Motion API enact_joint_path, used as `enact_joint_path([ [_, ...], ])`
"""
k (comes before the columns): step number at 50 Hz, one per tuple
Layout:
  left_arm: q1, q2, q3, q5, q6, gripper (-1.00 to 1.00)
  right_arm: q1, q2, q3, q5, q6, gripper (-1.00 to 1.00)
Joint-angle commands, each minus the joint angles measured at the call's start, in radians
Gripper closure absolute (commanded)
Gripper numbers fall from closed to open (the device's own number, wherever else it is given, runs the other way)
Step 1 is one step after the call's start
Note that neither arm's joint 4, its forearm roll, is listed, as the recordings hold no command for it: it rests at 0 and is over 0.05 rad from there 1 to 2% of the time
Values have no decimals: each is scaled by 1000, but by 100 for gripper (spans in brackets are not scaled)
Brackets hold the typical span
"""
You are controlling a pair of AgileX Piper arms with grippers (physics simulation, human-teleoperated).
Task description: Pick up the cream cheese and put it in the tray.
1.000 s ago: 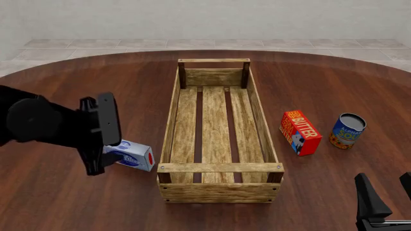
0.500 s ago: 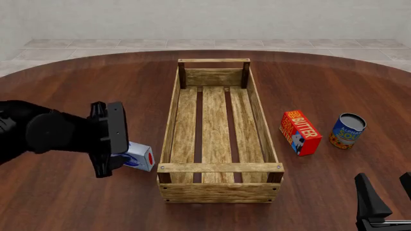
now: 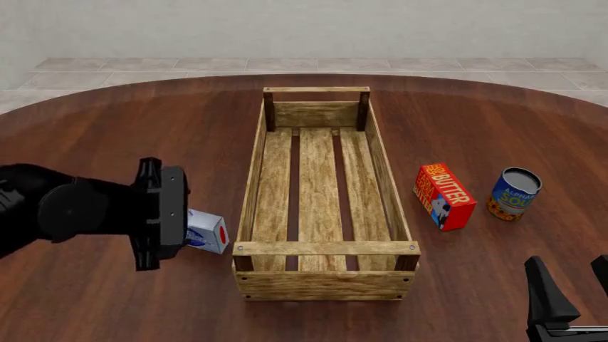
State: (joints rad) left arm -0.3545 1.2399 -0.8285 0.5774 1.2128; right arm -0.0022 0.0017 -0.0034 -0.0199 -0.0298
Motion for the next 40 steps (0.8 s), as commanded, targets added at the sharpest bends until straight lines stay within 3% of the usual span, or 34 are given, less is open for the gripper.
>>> enact_joint_path([
  [1, 2, 11, -20, 17, 26, -100, 0, 0, 0, 0, 0, -100],
  [13, -63, 32, -48, 54, -36, -100, 0, 0, 0, 0, 0, -100],
  [19, -55, 47, -33, 38, -18, -100, 0, 0, 0, 0, 0, -100],
  [26, 12, 83, -12, 19, 65, -100, 0, 0, 0, 0, 0, -100],
  [40, 40, 125, -30, -42, 112, -100, 0, 0, 0, 0, 0, -100],
])
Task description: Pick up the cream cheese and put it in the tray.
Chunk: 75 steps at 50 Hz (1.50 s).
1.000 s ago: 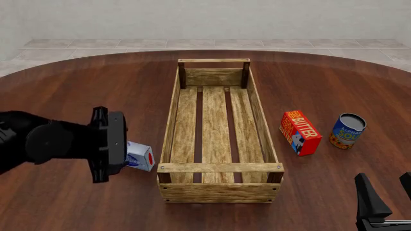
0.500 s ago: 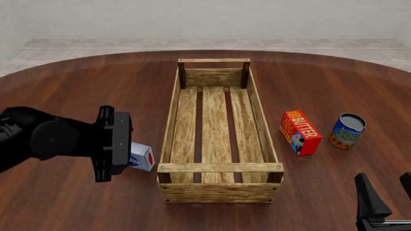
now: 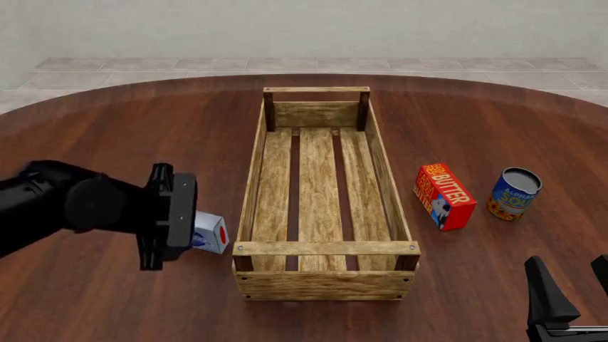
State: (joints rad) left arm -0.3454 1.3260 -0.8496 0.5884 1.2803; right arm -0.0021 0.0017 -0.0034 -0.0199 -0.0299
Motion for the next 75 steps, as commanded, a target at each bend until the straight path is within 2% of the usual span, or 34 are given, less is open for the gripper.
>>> enact_joint_path([
  [1, 28, 43, -11, -54, 41, -100, 0, 0, 0, 0, 0, -100],
  [10, 7, 59, -10, -60, 15, -100, 0, 0, 0, 0, 0, -100],
  [17, 13, 71, -15, -53, 16, -100, 0, 0, 0, 0, 0, -100],
  [20, 28, 84, -10, -73, 33, -100, 0, 0, 0, 0, 0, -100],
  [33, 23, 107, -2, -118, 30, -100, 0, 0, 0, 0, 0, -100],
  [37, 23, 118, -16, -120, 25, -100, 0, 0, 0, 0, 0, -100],
  [40, 56, 154, -41, -126, 24, -100, 0, 0, 0, 0, 0, -100],
  [56, 47, 181, -9, -166, 5, -100, 0, 0, 0, 0, 0, -100],
  [64, 22, 181, 2, -211, -43, -100, 0, 0, 0, 0, 0, -100],
  [68, 20, 179, 22, -247, -26, -100, 0, 0, 0, 0, 0, -100],
  [71, 18, 184, 15, -249, -56, -100, 0, 0, 0, 0, 0, -100],
  [75, 29, 195, 43, -281, -36, -100, 0, 0, 0, 0, 0, -100],
])
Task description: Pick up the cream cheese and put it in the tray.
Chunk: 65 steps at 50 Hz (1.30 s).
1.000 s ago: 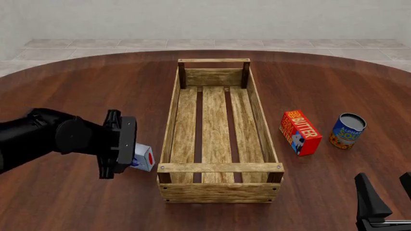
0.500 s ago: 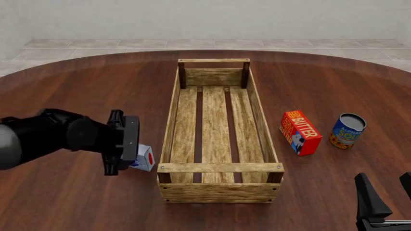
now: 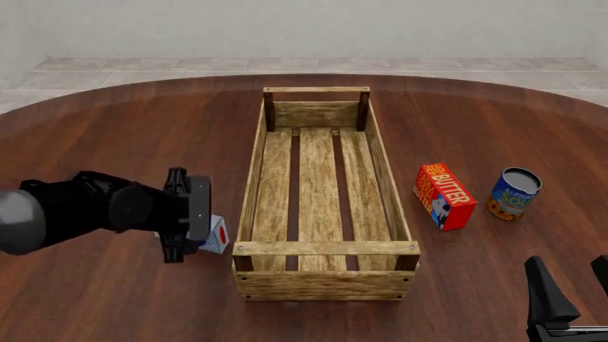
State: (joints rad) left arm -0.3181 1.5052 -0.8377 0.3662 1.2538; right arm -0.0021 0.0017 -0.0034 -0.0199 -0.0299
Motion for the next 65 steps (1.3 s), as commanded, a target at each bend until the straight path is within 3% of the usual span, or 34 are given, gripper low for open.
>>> enact_joint_path([
  [1, 1, 16, 31, -59, -9, -100, 0, 0, 0, 0, 0, -100],
  [29, -11, 42, 37, -18, -41, -100, 0, 0, 0, 0, 0, -100],
  [60, 61, 93, 24, -55, -17, -100, 0, 0, 0, 0, 0, -100],
  [65, 61, 83, 12, -43, -43, -100, 0, 0, 0, 0, 0, -100],
])
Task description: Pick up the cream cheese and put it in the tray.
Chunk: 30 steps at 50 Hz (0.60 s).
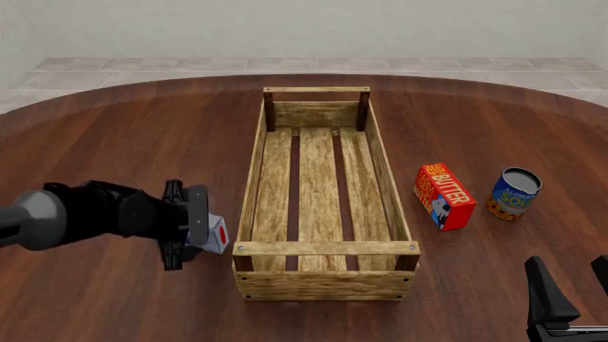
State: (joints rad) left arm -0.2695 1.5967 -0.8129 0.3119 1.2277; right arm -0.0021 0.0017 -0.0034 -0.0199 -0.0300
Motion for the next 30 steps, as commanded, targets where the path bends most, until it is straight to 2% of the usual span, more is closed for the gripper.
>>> enact_joint_path([
  [1, 10, -11, -12, 12, -19, -100, 0, 0, 0, 0, 0, -100],
  [13, 34, 14, -49, -12, -13, -100, 0, 0, 0, 0, 0, -100],
  [30, 29, 47, -45, -33, -30, -100, 0, 0, 0, 0, 0, -100],
])
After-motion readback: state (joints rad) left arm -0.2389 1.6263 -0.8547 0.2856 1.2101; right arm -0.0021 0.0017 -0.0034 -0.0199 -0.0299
